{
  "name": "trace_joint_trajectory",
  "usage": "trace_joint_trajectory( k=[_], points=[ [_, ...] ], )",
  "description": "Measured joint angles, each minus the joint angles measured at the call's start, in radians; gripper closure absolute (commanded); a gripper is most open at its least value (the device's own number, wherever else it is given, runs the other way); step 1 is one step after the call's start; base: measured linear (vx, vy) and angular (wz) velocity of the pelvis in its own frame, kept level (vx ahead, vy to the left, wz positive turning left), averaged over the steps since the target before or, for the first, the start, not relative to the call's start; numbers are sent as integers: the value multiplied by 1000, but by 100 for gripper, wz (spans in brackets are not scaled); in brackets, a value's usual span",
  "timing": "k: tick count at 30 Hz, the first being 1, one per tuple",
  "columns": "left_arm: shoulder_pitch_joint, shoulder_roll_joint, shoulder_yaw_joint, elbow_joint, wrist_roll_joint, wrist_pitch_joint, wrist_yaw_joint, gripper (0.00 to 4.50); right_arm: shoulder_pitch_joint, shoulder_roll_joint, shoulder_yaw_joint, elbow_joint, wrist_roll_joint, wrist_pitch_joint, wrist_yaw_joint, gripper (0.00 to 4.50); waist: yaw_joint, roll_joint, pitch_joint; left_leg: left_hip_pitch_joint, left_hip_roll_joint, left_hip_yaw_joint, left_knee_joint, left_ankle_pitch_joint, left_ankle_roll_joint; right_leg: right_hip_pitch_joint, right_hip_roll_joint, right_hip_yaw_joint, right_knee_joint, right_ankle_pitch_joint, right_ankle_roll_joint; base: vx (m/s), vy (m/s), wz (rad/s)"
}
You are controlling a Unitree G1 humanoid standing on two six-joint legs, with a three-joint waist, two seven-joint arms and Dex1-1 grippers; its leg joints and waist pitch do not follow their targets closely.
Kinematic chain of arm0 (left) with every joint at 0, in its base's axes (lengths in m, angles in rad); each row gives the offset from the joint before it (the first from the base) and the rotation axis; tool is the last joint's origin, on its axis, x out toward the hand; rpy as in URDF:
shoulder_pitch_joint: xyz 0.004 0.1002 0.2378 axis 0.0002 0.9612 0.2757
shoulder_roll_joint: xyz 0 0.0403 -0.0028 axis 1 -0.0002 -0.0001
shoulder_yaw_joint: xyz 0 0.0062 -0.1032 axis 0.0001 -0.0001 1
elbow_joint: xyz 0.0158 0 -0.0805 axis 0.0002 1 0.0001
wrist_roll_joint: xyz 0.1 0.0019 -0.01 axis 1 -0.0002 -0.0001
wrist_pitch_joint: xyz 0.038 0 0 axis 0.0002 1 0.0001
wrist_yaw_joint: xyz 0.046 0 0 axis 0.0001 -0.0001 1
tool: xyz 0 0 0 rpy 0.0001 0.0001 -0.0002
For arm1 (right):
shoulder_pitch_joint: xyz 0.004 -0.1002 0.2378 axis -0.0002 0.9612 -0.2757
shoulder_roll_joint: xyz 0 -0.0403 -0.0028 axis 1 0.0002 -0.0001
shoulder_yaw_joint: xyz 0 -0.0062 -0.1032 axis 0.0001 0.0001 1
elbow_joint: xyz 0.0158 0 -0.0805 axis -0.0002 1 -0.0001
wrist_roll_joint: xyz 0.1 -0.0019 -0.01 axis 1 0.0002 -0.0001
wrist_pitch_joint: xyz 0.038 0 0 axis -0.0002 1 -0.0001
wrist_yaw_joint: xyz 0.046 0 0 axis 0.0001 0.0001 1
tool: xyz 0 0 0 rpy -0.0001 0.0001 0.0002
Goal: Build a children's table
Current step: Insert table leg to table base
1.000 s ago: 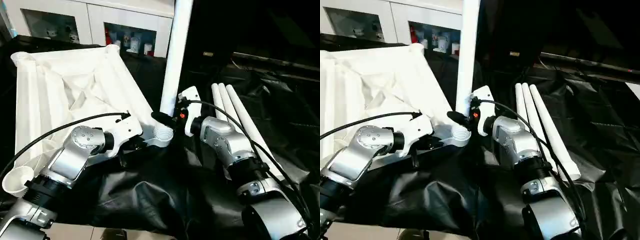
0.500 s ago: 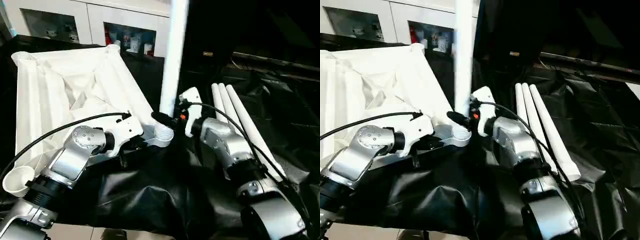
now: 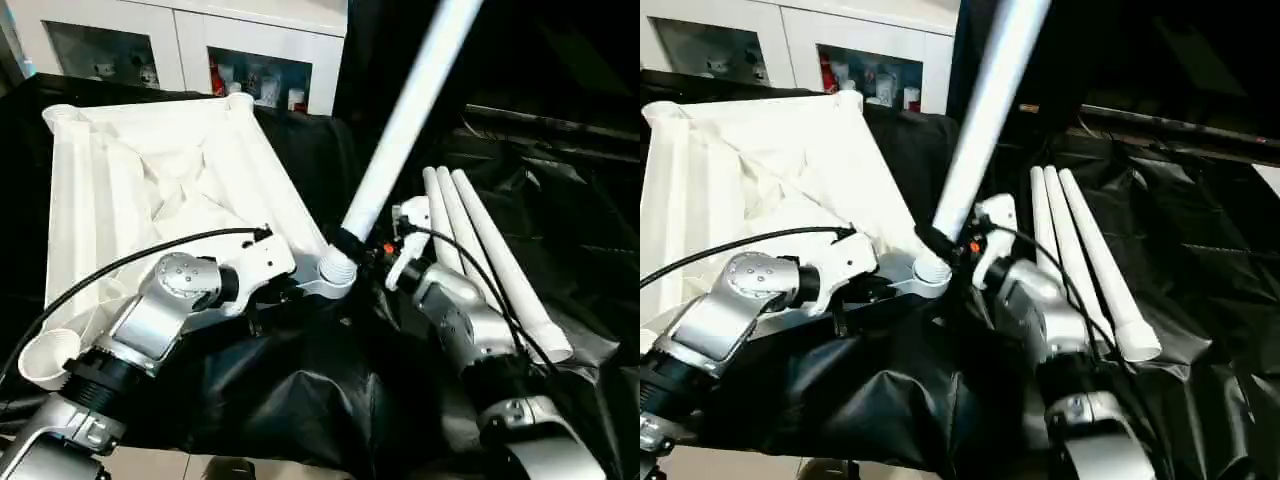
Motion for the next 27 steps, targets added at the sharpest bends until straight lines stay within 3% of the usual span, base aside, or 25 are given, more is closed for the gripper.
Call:
trace_joint_trajectory(
  k=[9,16,20,27],
  points=[
    [-11,-5,-8,15,0,-4,-3,450,33,9,-5,7,-1,-72,-2,259,2,6,2,0,0,0,-1,0,0,1,0,0,-1,0,0,0,0,0],
    [-15,-2,-8,22,2,-12,-10,450,32,-7,42,-4,-47,-107,-13,259,0,7,2,0,0,0,-2,0,0,0,0,0,-1,-3,5,0,0,0],
    [-17,-1,-8,29,8,-20,-11,450,29,-39,97,-26,-111,-151,4,259,0,5,1,0,0,0,-5,0,0,1,0,0,-1,-3,5,0,0,0],
    [-18,0,-8,31,9,-25,-11,450,23,-48,116,-20,-125,-168,11,260,-2,5,1,0,-1,0,-11,0,0,1,0,0,-8,-3,5,0,0,0]
  ],
)
